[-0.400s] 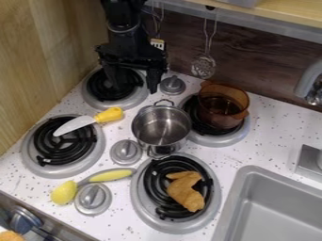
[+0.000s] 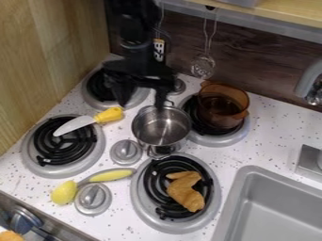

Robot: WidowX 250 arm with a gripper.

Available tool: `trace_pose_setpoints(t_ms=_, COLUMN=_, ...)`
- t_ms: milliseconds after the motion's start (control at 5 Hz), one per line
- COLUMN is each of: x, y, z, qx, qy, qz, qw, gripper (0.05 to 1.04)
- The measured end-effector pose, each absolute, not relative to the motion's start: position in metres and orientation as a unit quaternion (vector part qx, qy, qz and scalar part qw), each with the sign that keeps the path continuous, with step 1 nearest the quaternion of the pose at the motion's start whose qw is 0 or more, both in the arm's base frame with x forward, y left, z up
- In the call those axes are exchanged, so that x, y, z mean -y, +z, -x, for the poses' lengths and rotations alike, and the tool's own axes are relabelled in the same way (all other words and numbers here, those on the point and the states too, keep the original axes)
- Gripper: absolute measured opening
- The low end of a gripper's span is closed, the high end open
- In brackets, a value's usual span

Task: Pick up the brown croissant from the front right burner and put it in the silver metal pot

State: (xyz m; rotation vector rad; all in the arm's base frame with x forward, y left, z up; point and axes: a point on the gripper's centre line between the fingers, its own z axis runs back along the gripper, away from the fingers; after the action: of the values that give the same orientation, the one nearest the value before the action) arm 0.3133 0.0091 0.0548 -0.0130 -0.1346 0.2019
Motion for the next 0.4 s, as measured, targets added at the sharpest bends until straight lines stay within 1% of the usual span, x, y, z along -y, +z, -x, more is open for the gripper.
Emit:
trace_pose_setpoints(t_ms=200, x=0.019, y=0.056, z=-0.298, qx=0.052, qy=0.096, qz=0.001, qw=0.994, gripper=0.998)
trace_pose_setpoints(t_ms=400, x=0.046, y=0.041, z=-0.281, qx=0.047, qy=0.11, qz=0.01, qw=0.993, gripper=0.998)
